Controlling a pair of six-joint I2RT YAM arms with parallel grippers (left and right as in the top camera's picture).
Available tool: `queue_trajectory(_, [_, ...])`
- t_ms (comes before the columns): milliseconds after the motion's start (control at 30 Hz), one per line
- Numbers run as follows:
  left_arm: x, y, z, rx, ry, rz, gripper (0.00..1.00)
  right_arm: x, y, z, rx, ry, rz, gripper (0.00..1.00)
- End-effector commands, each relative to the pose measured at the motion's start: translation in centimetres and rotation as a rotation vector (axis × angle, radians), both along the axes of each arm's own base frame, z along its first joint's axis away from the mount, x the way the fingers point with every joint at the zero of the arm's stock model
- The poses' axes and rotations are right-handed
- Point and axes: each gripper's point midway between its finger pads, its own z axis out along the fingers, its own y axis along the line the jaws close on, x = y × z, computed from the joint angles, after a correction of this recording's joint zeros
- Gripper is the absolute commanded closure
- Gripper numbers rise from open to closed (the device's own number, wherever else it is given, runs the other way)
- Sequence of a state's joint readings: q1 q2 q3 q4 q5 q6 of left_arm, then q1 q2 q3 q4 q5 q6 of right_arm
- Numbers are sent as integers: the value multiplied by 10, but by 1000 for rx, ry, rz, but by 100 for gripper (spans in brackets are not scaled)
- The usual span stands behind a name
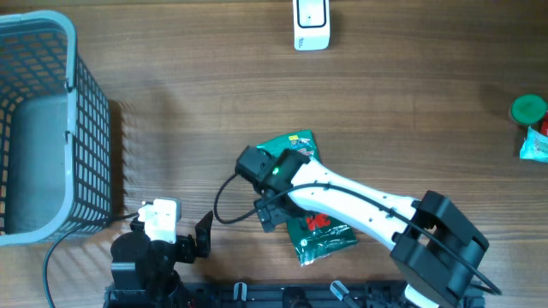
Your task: Scan the item barcode
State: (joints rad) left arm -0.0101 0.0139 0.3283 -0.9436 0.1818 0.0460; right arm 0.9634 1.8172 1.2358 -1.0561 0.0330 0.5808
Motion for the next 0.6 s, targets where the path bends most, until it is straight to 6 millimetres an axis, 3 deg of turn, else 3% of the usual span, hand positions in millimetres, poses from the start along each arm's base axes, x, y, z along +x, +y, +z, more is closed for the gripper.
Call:
queue_trajectory(0, [0, -1, 1, -12, -4, 0, 0, 13, -15, -8, -54, -101, -77, 0])
queue_trajectory(200, [0, -1, 1, -12, -4, 0, 0, 19, -12, -19, -36, -138, -47, 0])
queue_trajectory(567, [0, -1, 1, -12, -4, 0, 0, 7, -36, -34, -150, -114, -26, 0])
